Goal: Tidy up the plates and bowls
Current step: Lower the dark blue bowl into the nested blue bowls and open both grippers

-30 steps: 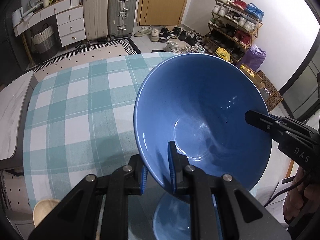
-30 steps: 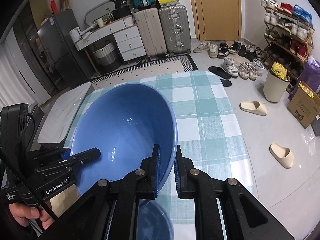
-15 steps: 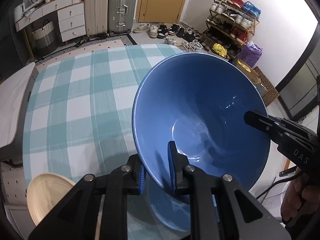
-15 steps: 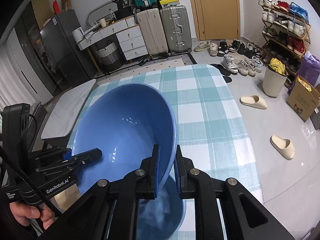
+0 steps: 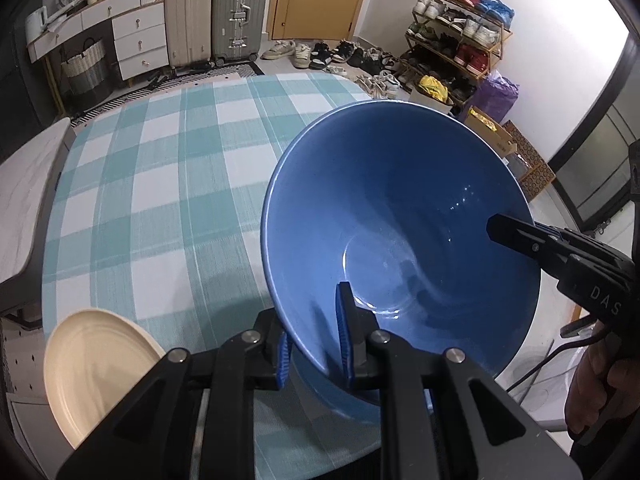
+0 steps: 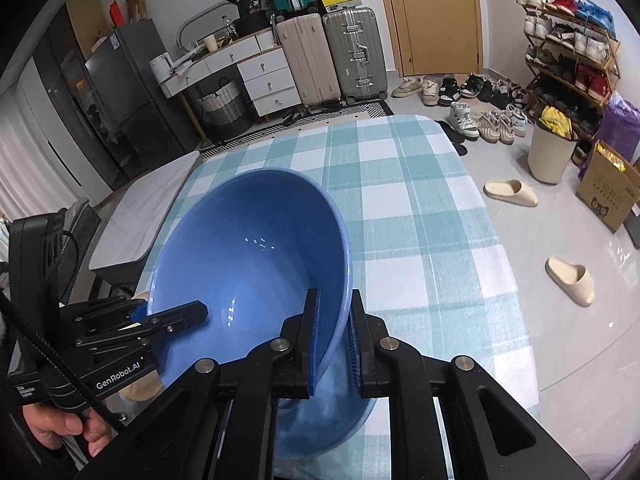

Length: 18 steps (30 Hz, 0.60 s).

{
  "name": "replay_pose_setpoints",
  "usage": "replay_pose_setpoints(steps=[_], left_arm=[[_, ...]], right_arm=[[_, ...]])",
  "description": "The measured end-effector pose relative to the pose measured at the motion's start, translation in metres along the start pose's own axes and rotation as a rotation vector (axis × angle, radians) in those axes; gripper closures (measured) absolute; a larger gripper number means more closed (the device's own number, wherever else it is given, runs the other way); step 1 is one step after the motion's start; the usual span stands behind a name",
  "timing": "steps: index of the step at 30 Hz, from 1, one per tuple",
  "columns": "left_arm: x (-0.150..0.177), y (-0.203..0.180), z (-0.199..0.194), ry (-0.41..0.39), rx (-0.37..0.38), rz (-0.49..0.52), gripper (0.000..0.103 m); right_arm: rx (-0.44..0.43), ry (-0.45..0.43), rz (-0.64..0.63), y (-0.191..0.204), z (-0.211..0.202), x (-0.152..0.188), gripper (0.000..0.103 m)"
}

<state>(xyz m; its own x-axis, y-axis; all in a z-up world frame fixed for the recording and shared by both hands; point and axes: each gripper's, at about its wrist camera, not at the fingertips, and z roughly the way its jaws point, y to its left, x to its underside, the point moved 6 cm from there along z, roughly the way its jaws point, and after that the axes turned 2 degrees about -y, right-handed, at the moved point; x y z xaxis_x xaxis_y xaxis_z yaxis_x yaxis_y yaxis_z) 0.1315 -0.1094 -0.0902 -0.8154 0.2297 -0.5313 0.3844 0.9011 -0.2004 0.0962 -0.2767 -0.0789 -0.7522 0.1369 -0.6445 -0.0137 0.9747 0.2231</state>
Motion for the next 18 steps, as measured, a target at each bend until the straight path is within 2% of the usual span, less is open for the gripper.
replay_pose_setpoints(steps=[7,14,18], left_arm=[[0.025,-0.002,0.008,0.025,-0.019,0.018,0.087],[0.034,0.001,0.008,0.02,-0.062,0.046,0.087],[0.042,0.003,0.014,0.04,-0.055,0.038,0.086]], right_arm=[[-0.003,0.008,0.016,-0.001,0.0,0.032,0.091],[-0.024,0.012,0.035,-0.002,0.006,0.049,0.091],[-0.006,0.017,0.013,0.0,0.01,0.056,0.091]])
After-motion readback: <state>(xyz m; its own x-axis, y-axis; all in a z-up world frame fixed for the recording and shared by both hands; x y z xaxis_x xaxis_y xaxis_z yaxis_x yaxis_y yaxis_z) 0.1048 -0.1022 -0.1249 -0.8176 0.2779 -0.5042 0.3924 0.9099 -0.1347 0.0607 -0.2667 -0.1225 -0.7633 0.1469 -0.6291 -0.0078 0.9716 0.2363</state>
